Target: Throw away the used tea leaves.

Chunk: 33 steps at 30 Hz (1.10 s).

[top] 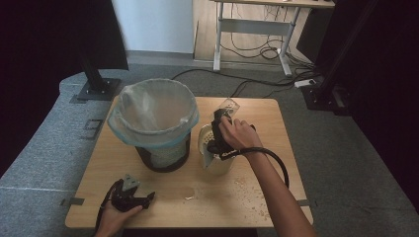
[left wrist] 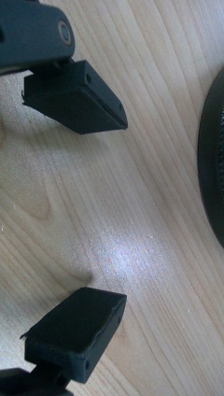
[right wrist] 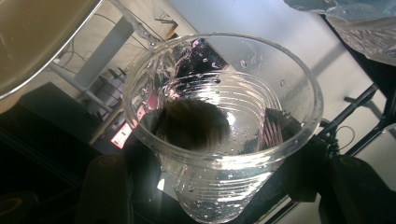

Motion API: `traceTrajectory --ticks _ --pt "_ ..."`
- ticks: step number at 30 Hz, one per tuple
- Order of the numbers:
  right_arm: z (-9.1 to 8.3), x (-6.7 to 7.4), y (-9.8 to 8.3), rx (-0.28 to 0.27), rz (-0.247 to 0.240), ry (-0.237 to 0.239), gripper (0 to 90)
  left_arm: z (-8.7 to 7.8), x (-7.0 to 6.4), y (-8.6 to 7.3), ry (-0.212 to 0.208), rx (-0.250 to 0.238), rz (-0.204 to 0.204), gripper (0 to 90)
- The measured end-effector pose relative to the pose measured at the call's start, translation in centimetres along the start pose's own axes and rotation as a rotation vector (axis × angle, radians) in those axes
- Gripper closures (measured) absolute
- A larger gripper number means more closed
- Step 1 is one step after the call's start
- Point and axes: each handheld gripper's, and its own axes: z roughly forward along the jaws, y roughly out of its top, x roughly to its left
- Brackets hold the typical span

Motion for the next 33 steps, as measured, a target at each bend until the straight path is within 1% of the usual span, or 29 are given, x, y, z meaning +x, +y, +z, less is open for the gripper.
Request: traceTrajectory --ticks 2,3,4,5,6,7,8,9,10,11,14,15,16,17,18,19,20,21,22,23,24,25,26,28,30,31,33 --pt "0.1 -0.2 -0.2 0.001 -0.038 -0.007 41.0 0.0 0.0 0.0 0.000 0.000 0.000 14.3" --pt "0.2 -0.3 -0.3 0.008 -0.033 -0.010 41.0 0.0 0.0 0.0 0.000 0.000 0.000 14.3" --pt "0.3 -0.6 -0.3 0.020 -0.006 -0.003 41.0 0.0 0.0 0.0 0.001 0.000 0.000 14.3" --pt "0.3 -0.6 -0.3 0.020 -0.006 -0.003 41.0 0.0 0.0 0.0 0.001 0.000 0.000 14.3" --pt "0.1 -0.3 0.0 0.004 -0.005 0.003 40.9 0.0 0.0 0.0 0.001 0.000 0.000 14.3" --pt "0.1 -0.3 0.0 0.004 -0.005 0.003 40.9 0.0 0.0 0.0 0.001 0.000 0.000 14.3" --pt "0.1 -0.7 -0.1 -0.004 0.013 0.006 40.8 0.0 0.0 0.0 0.001 0.000 0.000 14.3" --pt "0.1 -0.7 -0.1 -0.004 0.013 0.006 40.8 0.0 0.0 0.0 0.001 0.000 0.000 14.3" --pt "0.0 -0.9 -0.4 -0.011 0.159 0.032 40.6 0.0 0.0 0.0 0.001 0.000 0.000 14.3" --pt "0.0 -0.9 -0.4 -0.011 0.159 0.032 40.6 0.0 0.0 0.0 0.001 0.000 0.000 14.3" --pt "-0.2 -1.4 -1.1 -0.026 0.300 0.077 40.3 0.0 0.0 0.0 0.001 0.000 0.000 14.3" --pt "-0.3 -1.7 -1.4 -0.034 0.359 0.091 40.3 0.0 0.0 0.0 0.001 0.000 0.000 14.3" --pt "-0.6 -1.9 -2.0 -0.049 0.505 0.123 40.3 0.0 0.0 0.0 0.001 0.000 0.000 14.3" --pt "-0.6 -1.9 -2.0 -0.049 0.505 0.123 40.3 0.0 0.0 0.0 0.001 0.000 0.000 14.3" --pt "-0.8 -2.1 -2.6 -0.068 0.633 0.163 40.3 0.0 0.0 0.0 0.002 0.000 -0.001 14.3" --pt "-0.8 -2.1 -2.6 -0.068 0.633 0.163 40.3 0.0 0.0 0.0 0.002 0.000 -0.001 14.3" --pt "-1.0 -2.2 -3.2 -0.085 0.738 0.212 40.1 0.0 0.0 0.0 0.003 0.000 -0.002 14.3" --pt "-1.0 -2.2 -3.2 -0.085 0.738 0.212 40.1 0.0 0.0 0.0 0.003 0.000 -0.002 14.3" --pt "-1.0 -2.1 -3.4 -0.108 0.797 0.234 40.0 0.0 0.0 0.0 0.003 0.000 -0.002 14.3" --pt "-1.1 -2.1 -3.7 -0.122 0.862 0.258 40.0 0.0 0.0 0.0 0.003 -0.001 -0.002 14.3" --pt "-1.1 -1.9 -4.3 -0.154 1.029 0.315 40.0 0.0 0.0 0.0 0.003 -0.001 -0.002 14.3" --pt "-1.1 -1.9 -4.3 -0.154 1.029 0.315 40.0 0.0 0.0 0.0 0.003 -0.001 -0.002 14.3" --pt "-1.0 -1.9 -4.6 -0.166 1.076 0.333 40.0 0.0 0.0 0.0 0.003 -0.001 -0.002 14.3" --pt "-1.0 -1.8 -5.2 -0.189 1.225 0.391 40.1 0.0 0.0 0.0 0.004 -0.002 -0.003 14.3" --pt "-0.8 -1.8 -5.9 -0.216 1.382 0.439 40.3 0.0 0.0 0.0 0.004 -0.002 -0.003 14.3" --pt "-0.7 -1.8 -6.4 -0.227 1.445 0.462 40.4 0.1 0.0 0.0 0.005 -0.004 -0.004 14.3" --pt "-0.6 -1.8 -7.1 -0.246 1.571 0.479 40.5 0.0 0.0 0.0 0.004 -0.002 -0.003 14.3"
